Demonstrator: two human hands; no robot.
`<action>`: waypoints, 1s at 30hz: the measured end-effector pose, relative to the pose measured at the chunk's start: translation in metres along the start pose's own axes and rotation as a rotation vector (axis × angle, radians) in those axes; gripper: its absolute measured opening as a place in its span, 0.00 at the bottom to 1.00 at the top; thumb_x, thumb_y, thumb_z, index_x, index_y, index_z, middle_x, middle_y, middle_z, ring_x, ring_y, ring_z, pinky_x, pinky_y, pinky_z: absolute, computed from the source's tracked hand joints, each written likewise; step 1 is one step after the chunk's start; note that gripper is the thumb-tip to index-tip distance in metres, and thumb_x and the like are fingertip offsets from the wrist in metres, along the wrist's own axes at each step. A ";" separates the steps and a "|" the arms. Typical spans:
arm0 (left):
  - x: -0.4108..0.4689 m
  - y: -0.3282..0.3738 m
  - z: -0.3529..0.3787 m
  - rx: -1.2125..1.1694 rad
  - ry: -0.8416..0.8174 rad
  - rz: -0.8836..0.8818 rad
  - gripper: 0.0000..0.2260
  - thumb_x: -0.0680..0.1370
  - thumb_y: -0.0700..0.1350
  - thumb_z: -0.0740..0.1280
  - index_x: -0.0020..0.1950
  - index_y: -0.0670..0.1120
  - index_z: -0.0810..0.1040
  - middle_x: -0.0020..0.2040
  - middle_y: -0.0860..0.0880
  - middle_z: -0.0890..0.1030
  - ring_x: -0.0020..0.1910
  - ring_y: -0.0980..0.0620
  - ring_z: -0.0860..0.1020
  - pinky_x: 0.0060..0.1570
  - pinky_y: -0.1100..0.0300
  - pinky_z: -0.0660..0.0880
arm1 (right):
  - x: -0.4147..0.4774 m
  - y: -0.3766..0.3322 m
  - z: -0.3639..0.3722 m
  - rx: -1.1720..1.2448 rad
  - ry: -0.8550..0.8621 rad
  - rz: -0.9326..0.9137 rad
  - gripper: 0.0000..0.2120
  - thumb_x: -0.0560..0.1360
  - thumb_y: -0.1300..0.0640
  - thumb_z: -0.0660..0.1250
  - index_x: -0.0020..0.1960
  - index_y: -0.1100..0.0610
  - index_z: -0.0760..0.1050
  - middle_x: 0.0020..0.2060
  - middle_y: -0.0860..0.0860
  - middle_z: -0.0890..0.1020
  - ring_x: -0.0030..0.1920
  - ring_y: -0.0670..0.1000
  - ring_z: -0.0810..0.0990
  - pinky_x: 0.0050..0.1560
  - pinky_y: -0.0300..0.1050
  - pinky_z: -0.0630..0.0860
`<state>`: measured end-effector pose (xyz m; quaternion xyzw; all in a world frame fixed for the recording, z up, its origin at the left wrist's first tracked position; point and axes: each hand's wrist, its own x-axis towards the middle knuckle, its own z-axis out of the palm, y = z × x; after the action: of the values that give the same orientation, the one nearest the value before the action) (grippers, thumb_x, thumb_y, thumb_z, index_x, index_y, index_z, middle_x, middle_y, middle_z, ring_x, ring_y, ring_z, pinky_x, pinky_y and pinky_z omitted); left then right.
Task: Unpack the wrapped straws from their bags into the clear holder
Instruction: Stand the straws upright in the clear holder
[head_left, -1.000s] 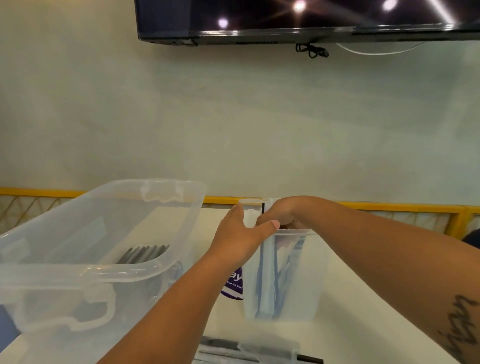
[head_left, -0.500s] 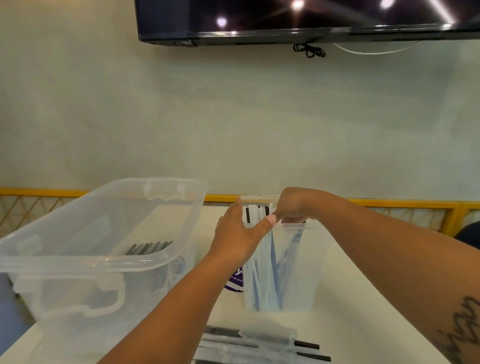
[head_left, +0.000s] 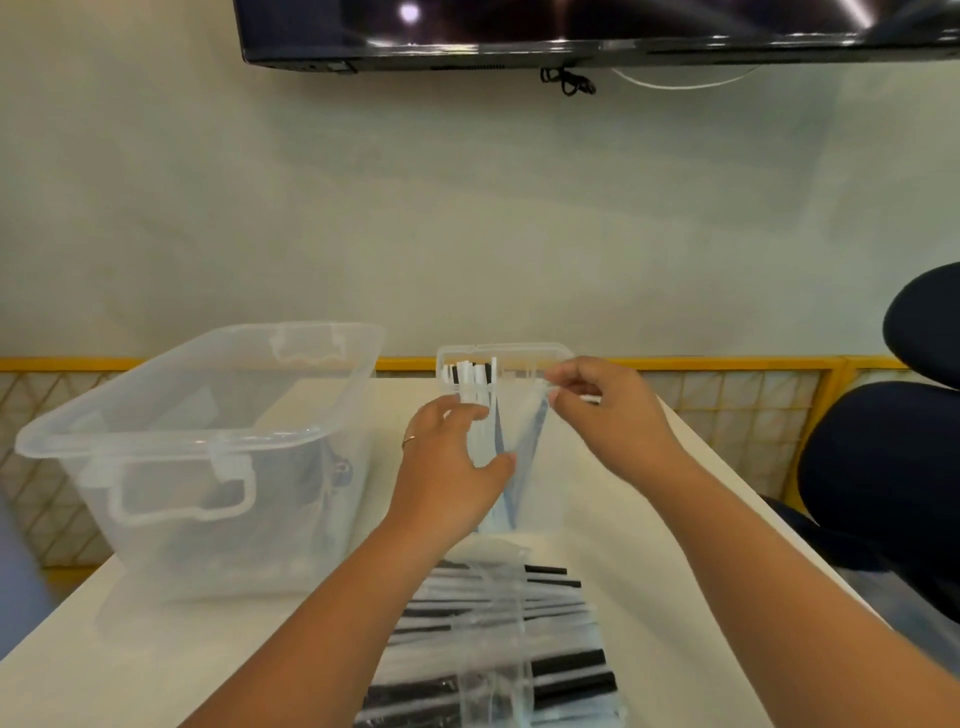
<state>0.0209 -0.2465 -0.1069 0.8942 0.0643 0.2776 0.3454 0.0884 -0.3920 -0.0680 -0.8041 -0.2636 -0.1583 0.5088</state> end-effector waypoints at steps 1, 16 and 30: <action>-0.006 0.001 0.003 0.015 -0.031 0.020 0.21 0.74 0.51 0.69 0.65 0.52 0.71 0.71 0.52 0.63 0.72 0.52 0.60 0.68 0.60 0.59 | -0.011 0.006 0.000 0.012 -0.009 0.030 0.08 0.73 0.62 0.67 0.49 0.52 0.79 0.44 0.45 0.79 0.45 0.44 0.76 0.43 0.23 0.68; -0.068 -0.016 0.026 0.324 -0.617 -0.105 0.19 0.71 0.50 0.69 0.62 0.57 0.74 0.74 0.53 0.59 0.74 0.51 0.53 0.73 0.41 0.44 | -0.103 0.062 0.010 -0.211 -0.858 0.261 0.34 0.66 0.54 0.74 0.70 0.47 0.67 0.65 0.44 0.72 0.64 0.44 0.71 0.63 0.39 0.67; -0.069 -0.016 0.035 0.491 -0.687 0.034 0.21 0.71 0.51 0.69 0.64 0.54 0.74 0.75 0.52 0.58 0.75 0.48 0.51 0.72 0.43 0.51 | -0.112 0.067 0.017 -0.139 -0.601 0.189 0.15 0.66 0.69 0.64 0.38 0.48 0.76 0.36 0.44 0.78 0.36 0.43 0.74 0.35 0.33 0.69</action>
<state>-0.0162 -0.2758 -0.1702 0.9914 -0.0053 -0.0546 0.1188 0.0368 -0.4294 -0.1827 -0.8687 -0.3148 0.1167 0.3643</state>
